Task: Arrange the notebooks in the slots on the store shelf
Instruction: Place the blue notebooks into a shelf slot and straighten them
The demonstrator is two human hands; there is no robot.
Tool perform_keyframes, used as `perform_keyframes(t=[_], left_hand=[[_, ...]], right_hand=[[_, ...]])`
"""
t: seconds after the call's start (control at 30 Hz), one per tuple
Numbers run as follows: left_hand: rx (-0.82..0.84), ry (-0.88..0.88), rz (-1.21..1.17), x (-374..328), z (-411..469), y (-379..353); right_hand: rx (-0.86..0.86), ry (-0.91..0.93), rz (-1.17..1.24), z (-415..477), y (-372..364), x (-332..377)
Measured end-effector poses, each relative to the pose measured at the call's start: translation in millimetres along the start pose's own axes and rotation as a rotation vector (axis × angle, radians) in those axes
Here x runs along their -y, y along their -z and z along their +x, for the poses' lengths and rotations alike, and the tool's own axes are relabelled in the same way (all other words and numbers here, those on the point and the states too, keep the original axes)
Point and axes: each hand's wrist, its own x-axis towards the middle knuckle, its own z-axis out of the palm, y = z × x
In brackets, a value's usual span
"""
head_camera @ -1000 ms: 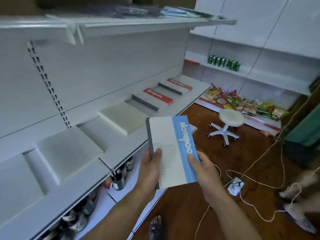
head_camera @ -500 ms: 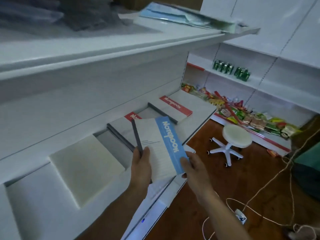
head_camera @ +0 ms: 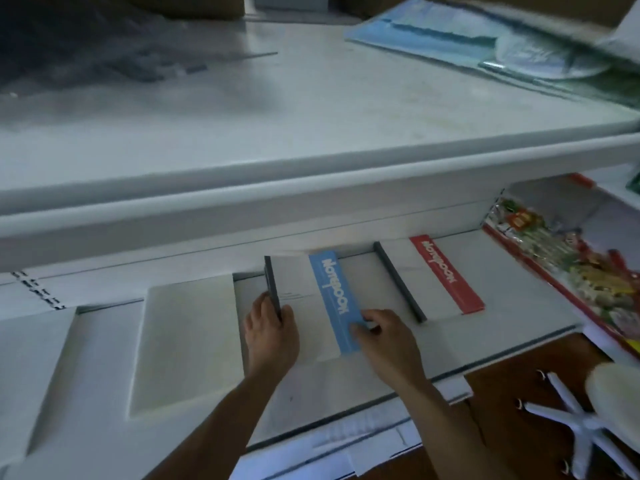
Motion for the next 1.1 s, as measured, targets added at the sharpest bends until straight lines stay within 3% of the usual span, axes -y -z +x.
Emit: perform_keyframes(t=[0.2, 0.37, 0.63, 0.83, 1.1], left_hand=[[0.005, 0.089, -0.149, 18, 9, -6], [0.051, 0.147, -0.452, 8, -14, -10], [0.164, -0.002, -0.41, -1, -14, -20], [0.141, 0.135, -0.701, 5, -12, -10], [0.116, 0.137, -0.682, -4, -23, -14]], right_hand=[[0.115, 0.115, -0.053, 19, 1, -17], [0.185, 0.06, 0.254, 16, 9, -24], [0.333, 0.099, 0.27, 12, -9, -25], [0.359, 0.021, 0.376, 20, 0, -18], [0.367, -0.011, 0.467, 13, -15, -18]])
